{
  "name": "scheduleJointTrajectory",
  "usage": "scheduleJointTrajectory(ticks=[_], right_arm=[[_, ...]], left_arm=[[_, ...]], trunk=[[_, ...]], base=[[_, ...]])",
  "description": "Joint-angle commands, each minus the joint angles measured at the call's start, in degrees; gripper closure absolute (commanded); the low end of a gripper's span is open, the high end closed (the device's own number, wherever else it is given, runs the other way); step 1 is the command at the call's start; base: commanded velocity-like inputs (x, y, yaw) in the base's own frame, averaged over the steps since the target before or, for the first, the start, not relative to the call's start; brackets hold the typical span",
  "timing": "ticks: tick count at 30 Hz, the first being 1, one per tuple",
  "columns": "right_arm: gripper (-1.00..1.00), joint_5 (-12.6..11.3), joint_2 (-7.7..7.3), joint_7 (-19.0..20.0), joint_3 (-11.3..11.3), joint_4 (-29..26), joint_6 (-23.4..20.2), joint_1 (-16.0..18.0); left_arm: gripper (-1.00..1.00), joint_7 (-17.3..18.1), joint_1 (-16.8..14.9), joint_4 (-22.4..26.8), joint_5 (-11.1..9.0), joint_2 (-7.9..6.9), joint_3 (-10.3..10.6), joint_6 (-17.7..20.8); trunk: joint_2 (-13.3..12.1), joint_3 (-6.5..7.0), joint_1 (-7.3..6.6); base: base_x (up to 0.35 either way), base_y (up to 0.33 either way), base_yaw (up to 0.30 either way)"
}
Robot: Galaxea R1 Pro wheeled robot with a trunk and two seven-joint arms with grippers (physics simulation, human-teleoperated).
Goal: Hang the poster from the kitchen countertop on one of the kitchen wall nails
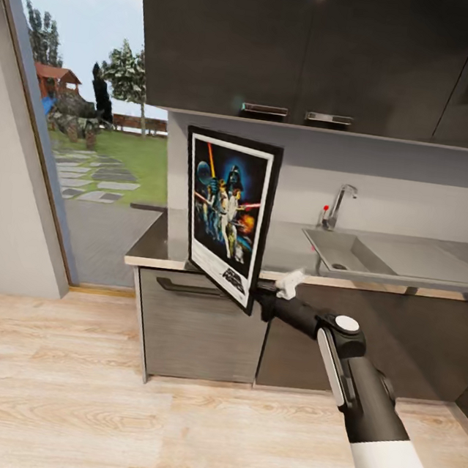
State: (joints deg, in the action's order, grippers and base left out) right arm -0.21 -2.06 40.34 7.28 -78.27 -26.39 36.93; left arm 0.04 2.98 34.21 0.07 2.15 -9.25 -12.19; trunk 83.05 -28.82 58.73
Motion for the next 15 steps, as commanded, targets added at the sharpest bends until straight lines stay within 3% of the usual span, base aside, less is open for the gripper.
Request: scheduleJointTrajectory(ticks=[1, 5, 7, 11, 15], right_arm=[[1.00, -0.1, -0.03, 1.3, 0.0, -0.1, -0.4, -0.3], [1.00, -0.1, -0.06, 6.3, 0.0, 0.0, -0.1, -2.4], [1.00, 0.0, -0.05, 9.8, 0.0, -0.1, 0.1, -5.1], [1.00, 0.3, -0.11, 11.7, 0.0, -0.2, 0.2, -6.7], [1.00, 0.4, -0.13, 12.2, 0.0, -0.3, 0.2, -7.0]], left_arm=[[-1.00, 0.0, 0.0, 0.1, 0.0, 0.05, -0.2, -0.1], [-1.00, 0.0, 0.0, 0.1, 0.0, 0.05, -0.2, -0.1], [-1.00, 0.0, 0.0, 0.1, -0.1, -0.61, -0.2, -0.1], [-1.00, 0.0, 0.0, 0.2, -0.2, -1.87, -0.2, -0.1], [-1.00, 0.0, 0.0, 0.2, -0.2, -2.12, -0.2, -0.2]], trunk=[[0.0, -0.05, 0.00], [0.0, -0.05, 0.00], [0.0, -0.05, 0.00], [0.0, -0.05, 0.00], [0.0, -0.05, 0.00]], base=[[-0.014, 0.000, 0.000], [-0.007, 0.000, 0.000], [-0.002, 0.000, 0.000], [0.000, 0.000, 0.000], [0.000, 0.000, 0.000]])
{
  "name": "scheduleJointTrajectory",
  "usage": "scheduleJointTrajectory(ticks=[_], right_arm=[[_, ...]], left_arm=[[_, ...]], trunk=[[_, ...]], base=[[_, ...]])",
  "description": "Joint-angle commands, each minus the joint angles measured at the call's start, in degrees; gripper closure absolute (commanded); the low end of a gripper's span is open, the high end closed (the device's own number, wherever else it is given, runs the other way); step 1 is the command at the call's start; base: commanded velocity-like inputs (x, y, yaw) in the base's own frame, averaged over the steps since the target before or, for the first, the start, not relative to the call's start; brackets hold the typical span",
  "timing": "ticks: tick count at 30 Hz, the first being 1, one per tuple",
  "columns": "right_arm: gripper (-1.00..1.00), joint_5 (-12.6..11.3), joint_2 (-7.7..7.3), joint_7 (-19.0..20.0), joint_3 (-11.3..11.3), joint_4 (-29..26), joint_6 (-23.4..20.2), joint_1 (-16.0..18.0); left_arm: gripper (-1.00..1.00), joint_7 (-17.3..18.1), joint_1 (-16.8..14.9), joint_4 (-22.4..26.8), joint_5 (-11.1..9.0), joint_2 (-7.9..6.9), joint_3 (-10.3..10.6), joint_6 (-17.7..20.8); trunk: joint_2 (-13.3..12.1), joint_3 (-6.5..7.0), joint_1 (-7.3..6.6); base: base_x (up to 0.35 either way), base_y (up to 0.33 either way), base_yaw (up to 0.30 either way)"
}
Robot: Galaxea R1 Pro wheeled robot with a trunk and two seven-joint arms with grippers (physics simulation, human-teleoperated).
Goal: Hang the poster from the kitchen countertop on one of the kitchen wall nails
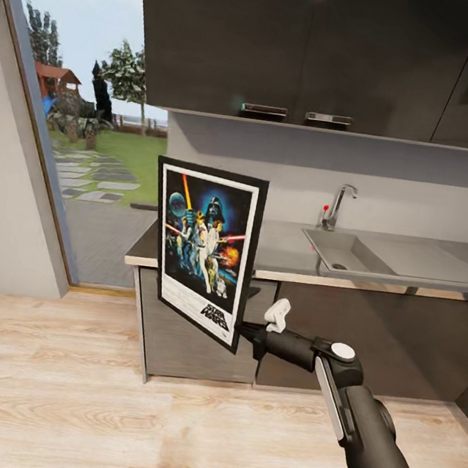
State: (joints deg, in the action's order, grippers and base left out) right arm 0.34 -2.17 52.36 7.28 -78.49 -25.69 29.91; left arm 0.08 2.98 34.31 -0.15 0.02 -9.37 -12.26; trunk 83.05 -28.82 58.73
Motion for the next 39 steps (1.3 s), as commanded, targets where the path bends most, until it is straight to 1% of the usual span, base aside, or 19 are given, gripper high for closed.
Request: scheduleJointTrajectory(ticks=[1, 4, 6, 9, 15, 26, 39], right_arm=[[1.00, -0.1, -0.03, 0.3, 0.0, -0.1, -0.5, 0.0], [1.00, -0.1, -0.02, 0.4, 0.1, -0.1, -0.5, -0.1], [1.00, -0.1, -0.03, 0.4, 0.0, -0.1, -0.5, -0.1], [1.00, -0.1, -0.01, 0.4, 0.1, -0.1, -0.5, -0.1], [1.00, -0.1, 0.04, 0.4, 0.1, -0.1, -0.5, -0.1], [1.00, 0.0, 0.06, 0.4, 0.1, 0.0, -0.5, -0.1], [1.00, 0.0, 0.06, 0.3, 0.1, 0.4, -0.5, -0.1]], left_arm=[[-1.00, 0.0, 0.0, 0.1, 0.0, -0.03, -0.2, -0.1], [-1.00, 0.1, 0.0, 0.1, 0.0, -0.08, -1.1, -0.2], [-1.00, 0.2, 0.0, 0.1, 0.0, -0.10, -2.4, -0.2], [-1.00, 0.2, 0.0, 0.1, 0.0, -0.11, -3.1, -0.2], [-1.00, 0.3, 0.0, 0.1, 0.0, -0.11, -3.5, -0.2], [-1.00, 0.3, 0.0, 0.1, 0.0, -0.11, -3.6, -0.2], [-1.00, 0.3, 0.0, 0.1, 0.0, -0.11, -3.6, -0.2]], trunk=[[0.0, -0.05, 0.00], [0.0, -0.05, 0.00], [0.0, -0.05, 0.00], [0.0, -0.05, 0.00], [0.0, -0.05, 0.00], [0.0, -0.05, 0.00], [0.0, -0.05, 0.00]], base=[[0.000, 0.000, 0.000], [0.000, 0.000, 0.047], [0.000, 0.000, 0.179], [0.000, 0.000, 0.232], [0.000, 0.000, 0.267], [0.000, 0.010, 0.274], [0.000, 0.257, 0.035]])
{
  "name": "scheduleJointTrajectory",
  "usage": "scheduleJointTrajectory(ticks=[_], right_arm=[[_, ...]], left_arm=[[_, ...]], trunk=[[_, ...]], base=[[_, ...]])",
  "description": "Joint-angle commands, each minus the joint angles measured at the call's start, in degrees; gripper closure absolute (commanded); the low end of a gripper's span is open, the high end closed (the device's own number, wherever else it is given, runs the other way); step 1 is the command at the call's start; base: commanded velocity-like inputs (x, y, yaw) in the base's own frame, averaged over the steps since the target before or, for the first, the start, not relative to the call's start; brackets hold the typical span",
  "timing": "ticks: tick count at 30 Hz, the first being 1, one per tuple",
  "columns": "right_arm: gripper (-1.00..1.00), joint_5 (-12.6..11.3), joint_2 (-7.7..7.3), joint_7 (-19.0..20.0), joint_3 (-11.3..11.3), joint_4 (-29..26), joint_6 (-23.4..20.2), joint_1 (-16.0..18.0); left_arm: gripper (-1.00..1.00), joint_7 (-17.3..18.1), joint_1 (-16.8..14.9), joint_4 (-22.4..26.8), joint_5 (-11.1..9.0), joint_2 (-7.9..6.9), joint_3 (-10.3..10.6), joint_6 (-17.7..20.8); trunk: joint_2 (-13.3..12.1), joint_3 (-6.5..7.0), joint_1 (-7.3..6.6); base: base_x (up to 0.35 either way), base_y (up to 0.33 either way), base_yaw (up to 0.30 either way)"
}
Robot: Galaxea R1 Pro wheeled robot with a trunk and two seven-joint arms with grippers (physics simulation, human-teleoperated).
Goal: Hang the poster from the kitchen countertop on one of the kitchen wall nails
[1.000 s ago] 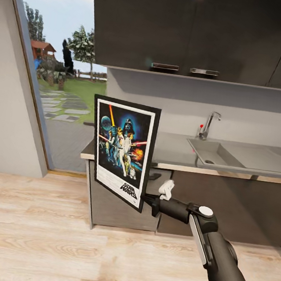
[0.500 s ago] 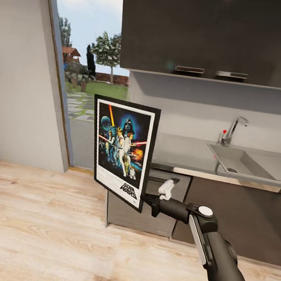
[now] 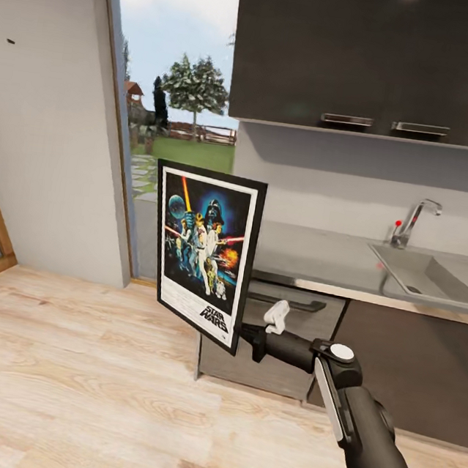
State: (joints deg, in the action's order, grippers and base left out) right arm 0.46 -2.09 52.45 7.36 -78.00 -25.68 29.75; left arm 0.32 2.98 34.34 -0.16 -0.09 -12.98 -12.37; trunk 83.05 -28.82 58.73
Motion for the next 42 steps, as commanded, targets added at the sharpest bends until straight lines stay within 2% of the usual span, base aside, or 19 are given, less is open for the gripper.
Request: scheduleJointTrajectory(ticks=[1, 7, 24, 37, 42], right_arm=[[1.00, -0.1, -0.02, 0.2, 0.0, -0.1, -0.5, 0.0], [1.00, -0.1, -0.02, 0.1, 0.0, -0.1, -0.5, 0.0], [1.00, -0.1, -0.02, 0.0, 0.0, -0.1, -0.5, 0.0], [1.00, -0.1, -0.02, 0.0, 0.0, -0.1, -0.5, 0.0], [1.00, -0.1, -0.02, 0.1, 0.0, -0.1, -0.5, 0.0]], left_arm=[[-1.00, 0.0, 0.0, 0.0, 0.0, 0.00, 0.0, -0.1], [-1.00, 0.0, 0.0, 0.0, 0.0, 0.00, 0.0, -0.1], [-1.00, 0.0, 0.0, 0.0, 0.0, 0.00, 0.0, -0.1], [-1.00, 0.0, 0.0, 0.0, 0.0, 0.00, 0.0, 0.0], [-1.00, 0.0, 0.0, 0.0, 0.0, 0.00, 0.0, 0.0]], trunk=[[0.0, -0.05, 0.00], [0.0, -0.05, 0.00], [0.0, -0.05, 0.00], [0.0, -0.05, 0.00], [0.0, -0.05, 0.00]], base=[[0.000, 0.290, 0.002], [0.000, 0.291, 0.078], [0.024, 0.291, 0.273], [0.206, 0.246, 0.278], [0.243, 0.227, 0.075]])
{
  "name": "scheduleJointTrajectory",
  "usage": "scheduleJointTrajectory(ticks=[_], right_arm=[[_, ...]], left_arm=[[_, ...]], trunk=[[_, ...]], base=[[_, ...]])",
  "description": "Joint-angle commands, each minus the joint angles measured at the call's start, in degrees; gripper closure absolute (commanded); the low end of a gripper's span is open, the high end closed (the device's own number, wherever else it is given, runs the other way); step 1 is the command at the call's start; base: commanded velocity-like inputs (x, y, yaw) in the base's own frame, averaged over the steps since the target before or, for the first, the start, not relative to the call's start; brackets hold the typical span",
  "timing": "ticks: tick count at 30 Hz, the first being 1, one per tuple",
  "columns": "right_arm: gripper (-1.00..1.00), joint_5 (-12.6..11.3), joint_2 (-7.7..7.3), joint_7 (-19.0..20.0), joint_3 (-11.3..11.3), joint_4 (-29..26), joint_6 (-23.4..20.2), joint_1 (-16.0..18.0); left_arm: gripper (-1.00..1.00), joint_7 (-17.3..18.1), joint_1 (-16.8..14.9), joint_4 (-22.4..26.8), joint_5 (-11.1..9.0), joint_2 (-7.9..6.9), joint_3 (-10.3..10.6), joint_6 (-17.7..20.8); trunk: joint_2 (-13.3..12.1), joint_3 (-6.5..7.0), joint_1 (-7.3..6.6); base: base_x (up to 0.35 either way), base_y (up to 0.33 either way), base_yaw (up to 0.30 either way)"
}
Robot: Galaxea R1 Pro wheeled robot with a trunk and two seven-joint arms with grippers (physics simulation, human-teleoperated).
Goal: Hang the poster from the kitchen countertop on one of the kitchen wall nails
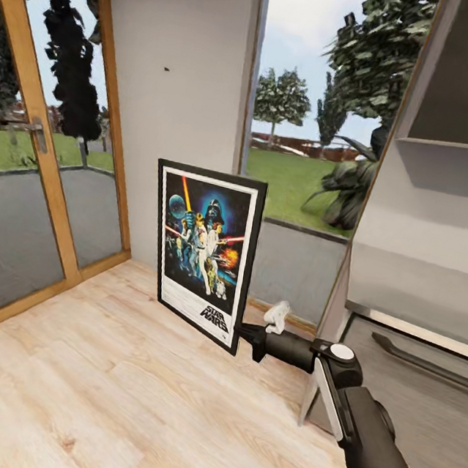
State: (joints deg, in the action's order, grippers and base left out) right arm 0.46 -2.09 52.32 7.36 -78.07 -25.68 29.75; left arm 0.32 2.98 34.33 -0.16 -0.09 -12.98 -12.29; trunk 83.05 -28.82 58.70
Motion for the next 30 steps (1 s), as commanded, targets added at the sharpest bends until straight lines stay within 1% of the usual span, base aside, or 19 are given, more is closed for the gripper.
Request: scheduleJointTrajectory(ticks=[1, 6, 12, 30], right_arm=[[1.00, -0.1, -0.02, 0.3, 0.0, -0.1, -0.5, 0.0], [1.00, -0.1, -0.02, 0.3, 0.0, -0.1, -0.6, 0.0], [1.00, -0.1, -0.02, 0.3, 0.0, -0.1, -0.6, 0.0], [1.00, -0.1, -0.02, 0.3, 0.0, -0.1, -0.5, 0.0]], left_arm=[[-1.00, 0.0, 0.0, 0.0, 0.0, 0.01, 0.0, -0.1], [-1.00, 0.0, 0.0, 0.0, 0.0, 0.01, 0.0, -0.2], [-1.00, 0.0, 0.0, 0.0, 0.0, 0.01, 0.0, -0.2], [-1.00, 0.0, 0.0, 0.0, 0.0, 0.01, 0.0, -0.2]], trunk=[[0.0, -0.05, 0.03], [0.0, -0.05, 0.03], [0.0, -0.05, 0.03], [-7.2, 3.18, -3.92]], base=[[0.244, 0.226, 0.019], [0.157, 0.144, 0.005], [0.018, 0.017, 0.000], [0.000, 0.000, 0.000]])
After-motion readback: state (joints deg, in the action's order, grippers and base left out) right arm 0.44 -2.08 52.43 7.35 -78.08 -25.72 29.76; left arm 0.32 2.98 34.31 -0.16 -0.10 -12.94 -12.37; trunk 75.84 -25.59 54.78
